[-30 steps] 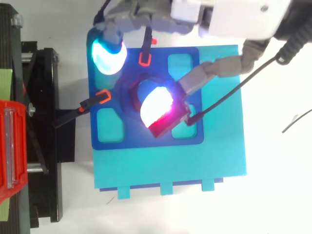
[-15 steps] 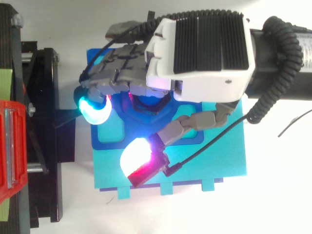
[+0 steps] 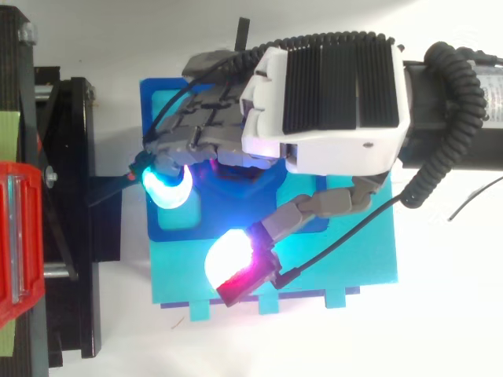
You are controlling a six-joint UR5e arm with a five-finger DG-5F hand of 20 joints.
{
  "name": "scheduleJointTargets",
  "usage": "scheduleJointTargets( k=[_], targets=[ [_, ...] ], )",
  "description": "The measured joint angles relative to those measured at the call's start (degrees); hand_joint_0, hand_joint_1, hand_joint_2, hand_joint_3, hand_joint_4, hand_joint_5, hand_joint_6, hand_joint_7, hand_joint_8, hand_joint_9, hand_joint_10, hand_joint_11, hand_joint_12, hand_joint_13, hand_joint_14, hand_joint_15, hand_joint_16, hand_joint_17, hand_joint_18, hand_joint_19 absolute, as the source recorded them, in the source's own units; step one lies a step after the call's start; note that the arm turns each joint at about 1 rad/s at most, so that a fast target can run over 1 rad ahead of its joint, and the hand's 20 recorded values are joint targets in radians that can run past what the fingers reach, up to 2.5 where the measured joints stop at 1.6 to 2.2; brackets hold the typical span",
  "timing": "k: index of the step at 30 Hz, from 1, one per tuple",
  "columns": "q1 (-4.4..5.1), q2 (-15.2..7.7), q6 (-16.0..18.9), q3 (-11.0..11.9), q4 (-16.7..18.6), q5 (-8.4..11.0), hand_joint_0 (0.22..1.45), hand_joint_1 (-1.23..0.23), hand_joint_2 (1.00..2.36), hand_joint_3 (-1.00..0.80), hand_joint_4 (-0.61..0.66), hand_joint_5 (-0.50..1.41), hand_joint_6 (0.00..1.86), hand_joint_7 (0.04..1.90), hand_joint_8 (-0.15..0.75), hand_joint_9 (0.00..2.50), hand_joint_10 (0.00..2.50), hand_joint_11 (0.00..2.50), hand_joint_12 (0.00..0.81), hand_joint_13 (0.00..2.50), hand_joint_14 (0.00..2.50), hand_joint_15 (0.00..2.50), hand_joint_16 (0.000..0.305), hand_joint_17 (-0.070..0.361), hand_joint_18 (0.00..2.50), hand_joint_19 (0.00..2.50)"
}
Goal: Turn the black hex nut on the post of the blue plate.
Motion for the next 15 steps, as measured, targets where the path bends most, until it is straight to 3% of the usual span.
scheduleJointTargets(
  k=[9, 15],
  targets=[
    [-1.21, 0.0, -0.3, 0.0, -1.3, -1.4, 0.45, -0.38, 1.0, -0.5, 0.28, -0.14, 0.5, 0.97, 0.26, 0.52, 0.0, 0.1, 0.369, 0.43, 0.01, 0.18, 0.053, 0.12, 0.22, 0.28],
    [-2.43, 0.0, -0.7, 0.0, -2.0, -3.41, 0.45, -0.38, 1.0, -0.5, 0.28, -0.14, 0.5, 0.97, 0.259, 0.53, 0.0, 0.1, 0.37, 0.43, 0.01, 0.18, 0.053, 0.12, 0.22, 0.27]
  ],
)
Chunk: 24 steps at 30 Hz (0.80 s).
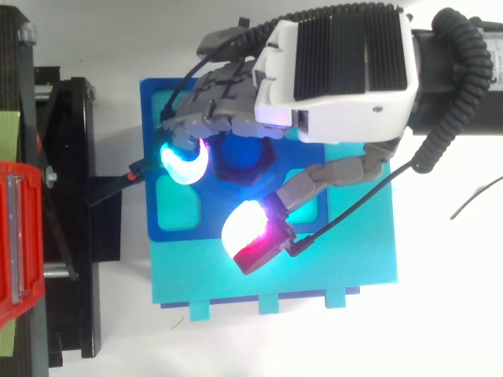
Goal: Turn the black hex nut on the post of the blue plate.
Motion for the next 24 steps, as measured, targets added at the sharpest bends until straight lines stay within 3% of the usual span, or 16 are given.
scheduleJointTargets(
  k=[7, 24],
  targets=[
    [-1.14, 0.0, -0.4, 0.0, -0.2, -2.13, 0.46, -0.39, 1.0, -0.5, 0.27, -0.14, 0.5, 0.97, 0.257, 0.53, 0.0, 0.1, 0.369, 0.43, 0.01, 0.18, 0.053, 0.119, 0.22, 0.27],
    [-5.89, 0.0, -2.8, 0.0, 0.1, -7.11, 0.46, -0.4, 1.0, -0.5, 0.27, -0.14, 0.5, 0.96, 0.255, 0.53, 0.0, 0.09, 0.367, 0.43, 0.01, 0.18, 0.053, 0.118, 0.23, 0.28]
  ],
)
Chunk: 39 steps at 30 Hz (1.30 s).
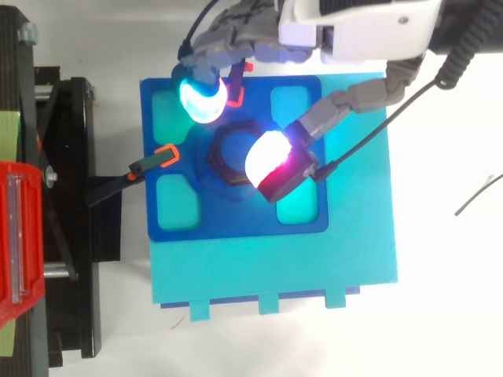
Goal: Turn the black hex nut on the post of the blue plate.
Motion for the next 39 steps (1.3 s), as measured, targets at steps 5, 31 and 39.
scheduleJointTargets(
  k=[5, 31, 39],
  targets=[
    [-1.24, 0.0, -0.1, 0.3, 0.2, -1.58, 0.46, -0.4, 1.0, -0.5, 0.27, -0.14, 0.5, 0.96, 0.254, 0.52, 0.0, 0.1, 0.366, 0.44, 0.01, 0.18, 0.052, 0.118, 0.23, 0.28],
    [5.56, 0.0, -0.5, 1.7, 1.6, 6.79, 0.46, -0.39, 1.0, -0.5, 0.27, -0.15, 0.5, 0.94, 0.255, 0.53, 0.0, 0.09, 0.367, 0.44, 0.01, 0.18, 0.053, 0.119, 0.24, 0.29],
    [6.29, 0.0, -0.5, 1.7, 1.0, 7.15, 0.46, -0.39, 1.0, -0.5, 0.27, -0.14, 0.5, 0.97, 0.258, 0.53, 0.0, 0.09, 0.368, 0.44, 0.01, 0.18, 0.053, 0.119, 0.25, 0.3]
  ],
)
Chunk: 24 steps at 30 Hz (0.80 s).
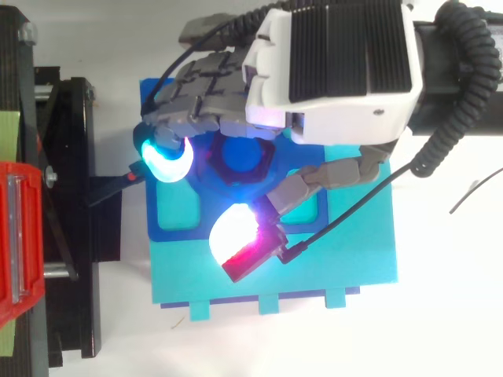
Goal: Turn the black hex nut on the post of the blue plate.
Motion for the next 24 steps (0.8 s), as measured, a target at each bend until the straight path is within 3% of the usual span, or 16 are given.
scheduleJointTargets(
  k=[24],
  targets=[
    [0.08, 0.0, 0.0, -0.1, -3.6, -0.62, 0.47, -0.38, 1.0, -0.5, 0.28, -0.13, 0.5, 0.99, 0.259, 0.55, 0.0, 0.1, 0.367, 0.46, 0.01, 0.19, 0.053, 0.118, 0.28, 0.3]
  ],
)
